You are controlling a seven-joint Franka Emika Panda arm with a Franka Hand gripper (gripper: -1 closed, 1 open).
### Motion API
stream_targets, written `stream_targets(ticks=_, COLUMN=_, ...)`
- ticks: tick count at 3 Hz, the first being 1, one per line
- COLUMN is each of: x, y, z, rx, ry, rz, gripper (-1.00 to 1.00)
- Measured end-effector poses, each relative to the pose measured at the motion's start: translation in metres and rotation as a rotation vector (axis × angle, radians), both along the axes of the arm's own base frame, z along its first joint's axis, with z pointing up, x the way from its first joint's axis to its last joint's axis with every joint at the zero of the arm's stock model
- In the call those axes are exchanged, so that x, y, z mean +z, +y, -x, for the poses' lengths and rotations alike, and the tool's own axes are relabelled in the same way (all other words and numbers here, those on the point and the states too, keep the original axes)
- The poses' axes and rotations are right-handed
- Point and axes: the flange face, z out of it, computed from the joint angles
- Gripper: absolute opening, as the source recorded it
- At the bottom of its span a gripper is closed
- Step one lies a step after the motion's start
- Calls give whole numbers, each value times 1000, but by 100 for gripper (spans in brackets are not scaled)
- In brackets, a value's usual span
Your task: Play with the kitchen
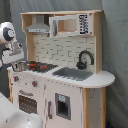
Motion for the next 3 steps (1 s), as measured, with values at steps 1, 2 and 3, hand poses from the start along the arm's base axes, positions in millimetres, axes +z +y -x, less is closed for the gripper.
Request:
stream_targets(ticks=1, x=-3, y=-13, z=5, rx=-5, ry=-16, rz=-11, gripper=-100)
stream_targets(ticks=2, x=-5, y=-27, z=9, rx=-12, ry=-35, rz=-23, gripper=-100)
stream_targets(ticks=3, x=-7, y=-43, z=14, rx=-21, ry=-55, rz=-37, gripper=-100)
